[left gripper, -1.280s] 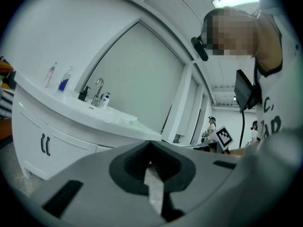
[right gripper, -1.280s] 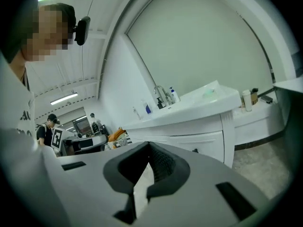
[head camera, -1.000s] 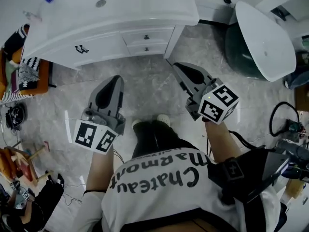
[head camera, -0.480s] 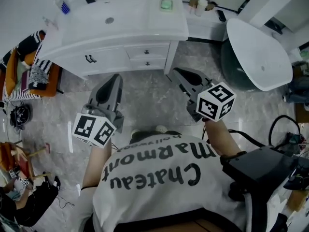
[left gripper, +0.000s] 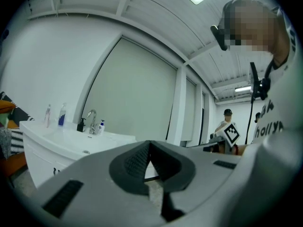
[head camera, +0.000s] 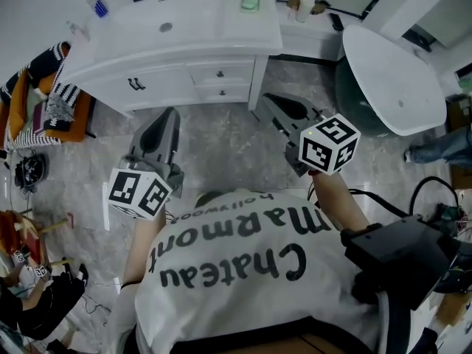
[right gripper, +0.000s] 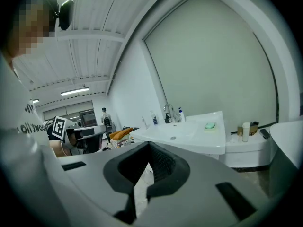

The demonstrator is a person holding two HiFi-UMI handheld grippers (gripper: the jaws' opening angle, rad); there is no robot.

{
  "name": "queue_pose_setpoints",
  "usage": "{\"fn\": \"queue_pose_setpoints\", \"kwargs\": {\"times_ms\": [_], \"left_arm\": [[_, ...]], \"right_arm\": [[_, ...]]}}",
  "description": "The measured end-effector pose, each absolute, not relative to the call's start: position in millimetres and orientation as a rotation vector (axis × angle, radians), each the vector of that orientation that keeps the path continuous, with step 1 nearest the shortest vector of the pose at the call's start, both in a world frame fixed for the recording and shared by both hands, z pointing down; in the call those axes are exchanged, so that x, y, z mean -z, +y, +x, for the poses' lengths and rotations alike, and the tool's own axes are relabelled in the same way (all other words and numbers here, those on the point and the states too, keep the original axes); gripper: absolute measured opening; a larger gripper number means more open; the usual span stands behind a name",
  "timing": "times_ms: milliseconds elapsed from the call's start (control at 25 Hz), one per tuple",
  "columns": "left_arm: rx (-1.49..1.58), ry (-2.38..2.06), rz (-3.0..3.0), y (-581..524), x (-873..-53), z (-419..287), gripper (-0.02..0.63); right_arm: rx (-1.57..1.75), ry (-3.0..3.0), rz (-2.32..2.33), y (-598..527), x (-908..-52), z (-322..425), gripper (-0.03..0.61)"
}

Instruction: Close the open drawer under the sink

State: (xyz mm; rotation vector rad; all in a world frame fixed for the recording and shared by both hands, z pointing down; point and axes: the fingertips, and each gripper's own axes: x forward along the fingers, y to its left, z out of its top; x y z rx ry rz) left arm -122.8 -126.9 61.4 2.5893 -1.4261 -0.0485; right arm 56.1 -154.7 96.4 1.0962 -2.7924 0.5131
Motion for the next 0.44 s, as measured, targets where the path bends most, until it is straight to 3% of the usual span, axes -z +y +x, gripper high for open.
{"fn": "queue_pose_setpoints", "kwargs": {"times_ms": [440], "left_arm": [[0.044, -1.438, 2.585, -119.2, -55.4, -117.5, 0.008]], "right_arm": [[-0.522, -2.788, 1.094, -146.2, -98.1, 63.3, 0.011]]}}
